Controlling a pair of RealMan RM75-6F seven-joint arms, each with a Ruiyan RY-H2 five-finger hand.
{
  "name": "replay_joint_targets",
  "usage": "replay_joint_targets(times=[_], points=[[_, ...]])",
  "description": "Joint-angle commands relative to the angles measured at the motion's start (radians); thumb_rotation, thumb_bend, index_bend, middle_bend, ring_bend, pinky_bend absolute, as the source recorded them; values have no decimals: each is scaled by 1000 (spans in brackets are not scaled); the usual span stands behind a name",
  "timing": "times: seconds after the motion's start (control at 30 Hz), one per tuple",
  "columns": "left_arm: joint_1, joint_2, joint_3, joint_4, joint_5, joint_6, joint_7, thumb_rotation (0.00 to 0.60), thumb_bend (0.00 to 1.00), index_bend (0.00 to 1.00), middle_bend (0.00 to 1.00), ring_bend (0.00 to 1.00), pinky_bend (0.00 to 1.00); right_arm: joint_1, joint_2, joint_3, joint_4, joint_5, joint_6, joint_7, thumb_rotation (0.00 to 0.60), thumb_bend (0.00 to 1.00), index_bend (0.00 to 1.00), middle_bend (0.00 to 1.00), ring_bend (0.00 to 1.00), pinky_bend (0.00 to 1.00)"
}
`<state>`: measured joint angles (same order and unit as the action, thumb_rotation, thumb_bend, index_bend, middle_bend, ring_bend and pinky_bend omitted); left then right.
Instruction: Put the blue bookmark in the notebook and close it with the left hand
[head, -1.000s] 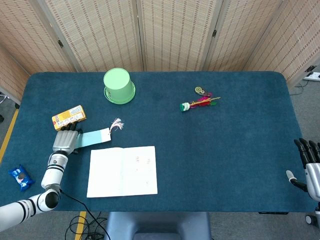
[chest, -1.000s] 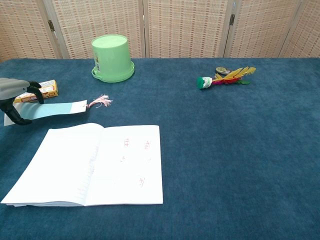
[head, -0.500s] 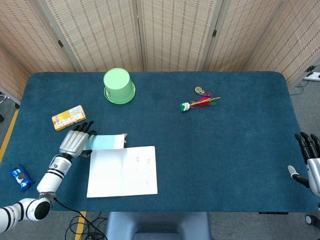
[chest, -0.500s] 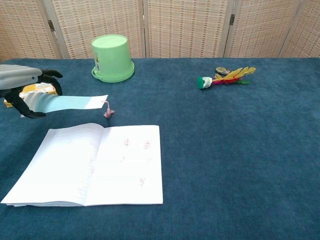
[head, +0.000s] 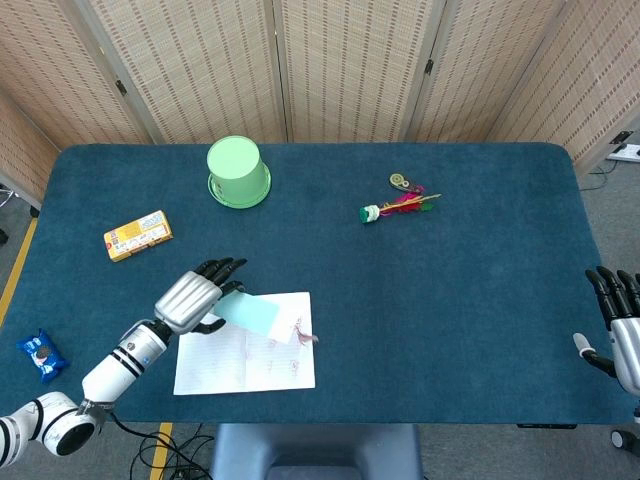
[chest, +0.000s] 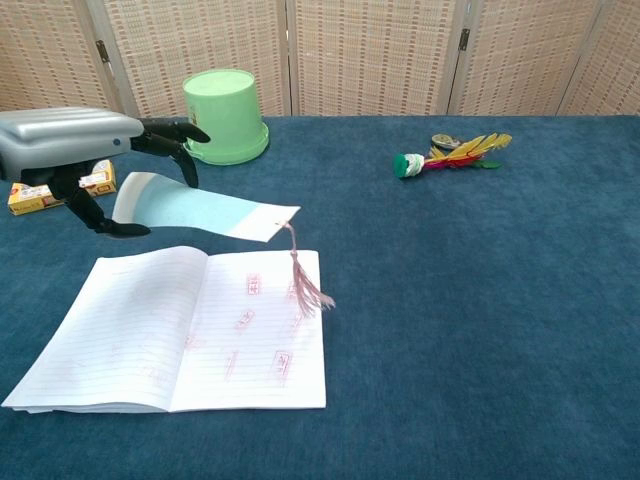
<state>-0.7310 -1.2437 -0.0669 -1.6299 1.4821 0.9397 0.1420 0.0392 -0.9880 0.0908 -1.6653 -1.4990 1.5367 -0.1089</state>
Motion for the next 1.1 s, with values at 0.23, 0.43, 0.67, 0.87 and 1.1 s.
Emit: replay_joint_targets(times=[0.23,0.43,0.67,0.87,1.1], points=[[-47,32,95,-45,288,53,-143,600,316,356,60,75,173,2,-1,-3,-5,0,-4,-8,600,197,40,72,57,73],[-76,7,143,-6,417,78,-168,600,316,365,60,75,170,3,-5,-6,-5,3,-10,-12,600,197,40,72,57,73],[-107,-51,160,75,491,69,-100,600,316,361,59,76,165,1,-8,-8,-3,6,-10,-12,600,197,40,72,57,73],[-133,-114,173,174,526,67,-87,600,315,366,60,76,163,-2,-7,-10,-3,9,-8,-11,600,197,40,72,57,73],[-167,-164,188,282,522,64,-160,600,316,372,61,75,163,-2,-8,-9,-3,13,-10,-13,600,197,40,72,57,73]])
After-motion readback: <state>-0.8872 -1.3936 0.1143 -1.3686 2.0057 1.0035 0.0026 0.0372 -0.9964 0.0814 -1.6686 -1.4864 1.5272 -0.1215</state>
